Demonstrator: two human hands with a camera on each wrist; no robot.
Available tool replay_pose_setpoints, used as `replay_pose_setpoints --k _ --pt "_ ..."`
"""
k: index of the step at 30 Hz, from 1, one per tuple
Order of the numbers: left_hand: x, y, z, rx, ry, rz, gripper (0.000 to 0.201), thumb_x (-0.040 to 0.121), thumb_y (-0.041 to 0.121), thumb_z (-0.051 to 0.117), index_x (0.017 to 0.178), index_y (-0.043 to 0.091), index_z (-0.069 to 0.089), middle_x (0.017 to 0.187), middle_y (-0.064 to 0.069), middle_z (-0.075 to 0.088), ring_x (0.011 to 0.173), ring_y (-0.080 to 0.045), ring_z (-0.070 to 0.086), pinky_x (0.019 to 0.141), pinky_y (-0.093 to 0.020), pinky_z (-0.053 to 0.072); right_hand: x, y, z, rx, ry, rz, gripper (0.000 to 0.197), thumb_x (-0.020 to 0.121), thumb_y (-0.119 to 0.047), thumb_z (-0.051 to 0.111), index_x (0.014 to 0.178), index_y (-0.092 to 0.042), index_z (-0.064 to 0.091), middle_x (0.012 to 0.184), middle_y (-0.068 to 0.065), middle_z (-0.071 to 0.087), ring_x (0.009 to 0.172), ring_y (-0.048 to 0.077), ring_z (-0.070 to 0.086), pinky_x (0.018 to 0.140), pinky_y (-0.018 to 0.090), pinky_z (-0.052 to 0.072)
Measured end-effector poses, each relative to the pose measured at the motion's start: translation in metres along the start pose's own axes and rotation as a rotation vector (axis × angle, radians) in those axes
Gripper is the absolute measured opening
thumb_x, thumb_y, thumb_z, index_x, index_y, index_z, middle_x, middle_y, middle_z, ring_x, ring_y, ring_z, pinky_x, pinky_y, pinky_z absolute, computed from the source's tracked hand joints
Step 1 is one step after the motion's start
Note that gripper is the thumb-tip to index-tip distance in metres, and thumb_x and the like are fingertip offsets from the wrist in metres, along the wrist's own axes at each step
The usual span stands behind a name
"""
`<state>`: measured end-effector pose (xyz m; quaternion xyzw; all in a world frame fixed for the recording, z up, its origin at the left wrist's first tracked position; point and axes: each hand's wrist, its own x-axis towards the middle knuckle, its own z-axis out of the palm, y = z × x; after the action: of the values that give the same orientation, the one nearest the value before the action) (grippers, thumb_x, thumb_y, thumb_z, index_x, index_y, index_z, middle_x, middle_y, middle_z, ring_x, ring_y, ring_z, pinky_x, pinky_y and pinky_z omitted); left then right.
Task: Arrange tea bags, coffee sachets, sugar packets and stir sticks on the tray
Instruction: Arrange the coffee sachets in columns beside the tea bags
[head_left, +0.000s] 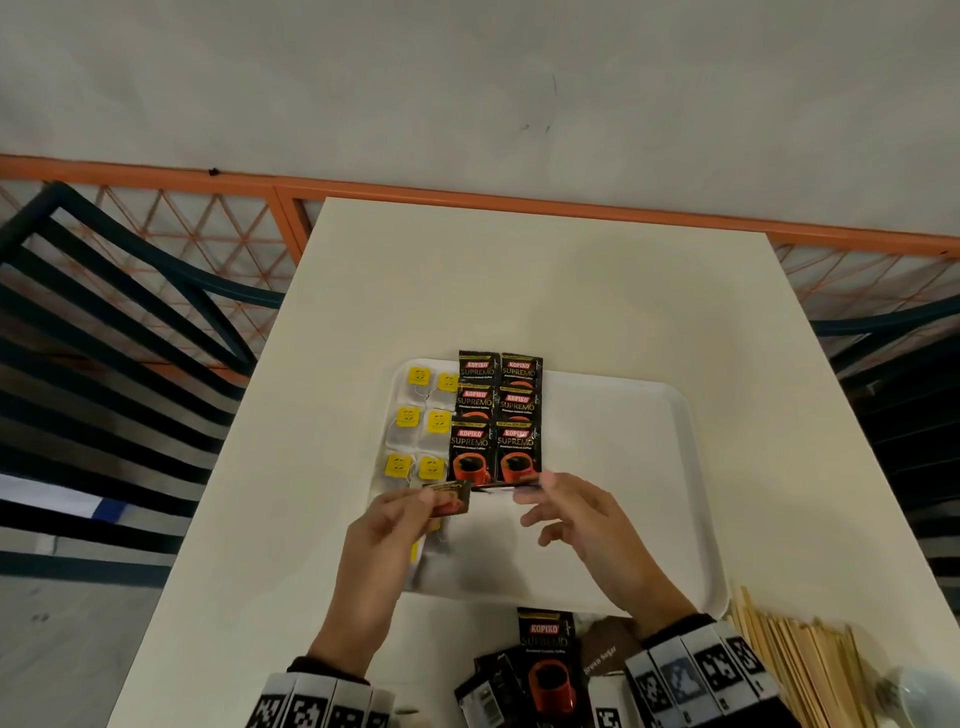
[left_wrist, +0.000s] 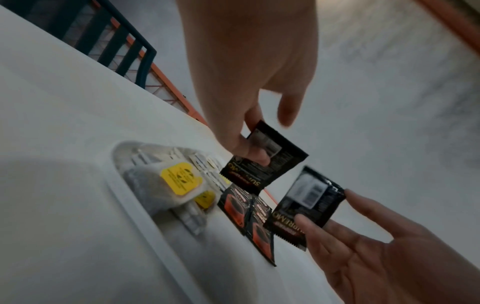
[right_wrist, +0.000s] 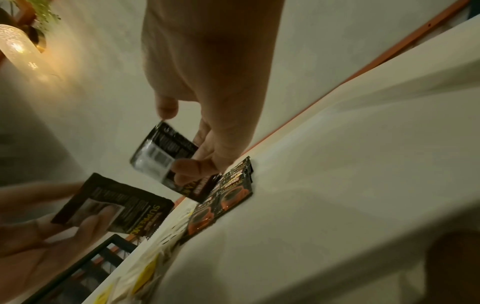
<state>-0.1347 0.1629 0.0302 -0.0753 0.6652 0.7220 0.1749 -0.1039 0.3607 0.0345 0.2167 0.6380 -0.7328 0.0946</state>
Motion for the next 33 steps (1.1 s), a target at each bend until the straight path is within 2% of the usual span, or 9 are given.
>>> replay_pose_setpoints --k 3,5,8,10,14,21,25,29,33 --pt "0.007 -0.003 0.006 0.117 0.008 0.037 0.028 0.086 0.002 0.059 0.092 0.027 0.071 0.110 -0.005 0.064 0.098 -0.016 0.064 0.071 -0.009 0.049 0.000 0.002 -0.006 0.023 0.013 -0.003 0.027 0.088 -0.030 0.053 0.098 -0.013 0.071 0.093 0.012 0.071 0.078 0.017 0.065 0.064 0.025 0.052" --pt "0.014 -0.007 0.006 0.138 0.000 0.033 0.040 0.085 -0.001 0.060 0.101 0.035 0.063 0.116 -0.006 0.060 0.093 -0.016 0.067 0.066 -0.011 0.051 0.004 0.006 -0.011 -0.095 0.042 -0.022 0.013 0.089 -0.012 0.057 0.095 -0.016 0.069 0.098 0.009 0.070 0.082 0.017 0.065 0.067 0.022 0.052" --pt "0.024 -0.011 0.007 0.207 -0.013 0.048 0.047 0.084 0.001 0.062 0.104 0.043 0.057 0.121 -0.006 0.057 0.093 -0.016 0.068 0.070 -0.019 0.054 0.013 0.011 -0.016 -0.245 0.069 -0.040 0.019 0.087 -0.002 0.057 0.089 -0.020 0.057 0.096 0.008 0.068 0.087 0.019 0.065 0.068 0.021 0.054" --pt "0.033 -0.015 0.010 0.317 -0.015 0.074 0.043 0.084 0.003 0.063 0.101 0.043 0.059 0.121 -0.007 0.057 0.096 -0.017 0.066 0.080 -0.027 0.054 0.020 0.013 -0.018 -0.256 0.080 -0.049 0.024 0.086 -0.003 0.059 0.090 -0.022 0.045 0.092 0.011 0.069 0.083 0.020 0.066 0.065 0.021 0.052" --pt "0.045 -0.020 0.019 0.446 -0.003 0.106 0.040 0.080 0.005 0.067 0.096 0.042 0.061 0.114 -0.006 0.060 0.100 -0.021 0.063 0.091 -0.041 0.052 0.032 0.016 -0.019 -0.333 0.134 -0.064 0.030 0.082 -0.009 0.067 0.096 -0.016 0.042 0.079 0.006 0.068 0.058 -0.001 0.061 0.056 0.011 0.047" --pt "0.053 -0.024 0.029 0.616 0.040 0.140 0.026 0.078 0.007 0.070 0.101 0.019 0.066 0.099 -0.003 0.065 0.087 -0.022 0.062 0.081 -0.034 0.053 0.044 0.027 -0.018 -0.424 0.231 -0.065 0.030 0.080 -0.012 0.070 0.094 -0.014 0.043 0.073 0.007 0.068 0.057 0.002 0.062 0.055 0.012 0.047" --pt "0.054 -0.024 0.032 0.773 0.052 0.243 0.023 0.076 0.009 0.073 0.098 0.012 0.066 0.098 0.000 0.052 0.074 -0.012 0.054 0.072 -0.019 0.046 0.048 0.029 -0.015 -0.499 0.282 -0.086 0.029 0.079 -0.012 0.071 0.091 -0.016 0.045 0.076 0.011 0.067 0.063 0.010 0.063 0.054 0.010 0.046" --pt "0.051 -0.023 0.033 0.932 0.042 0.238 0.022 0.078 0.017 0.071 0.100 0.014 0.065 0.104 0.002 0.046 0.086 -0.016 0.054 0.075 -0.027 0.050 0.049 0.029 -0.015 -0.535 0.301 -0.075 0.029 0.077 -0.014 0.073 0.090 -0.015 0.047 0.071 0.003 0.062 0.063 0.006 0.057 0.053 0.009 0.042" --pt "0.049 -0.023 0.029 1.010 0.064 0.291 0.020 0.076 0.019 0.073 0.094 0.012 0.067 0.105 -0.007 0.053 0.092 -0.025 0.056 0.074 -0.035 0.050 0.047 0.028 -0.017 -0.556 0.326 -0.097 0.029 0.077 -0.016 0.074 0.091 -0.013 0.048 0.067 -0.001 0.060 0.064 0.012 0.057 0.054 0.010 0.041"
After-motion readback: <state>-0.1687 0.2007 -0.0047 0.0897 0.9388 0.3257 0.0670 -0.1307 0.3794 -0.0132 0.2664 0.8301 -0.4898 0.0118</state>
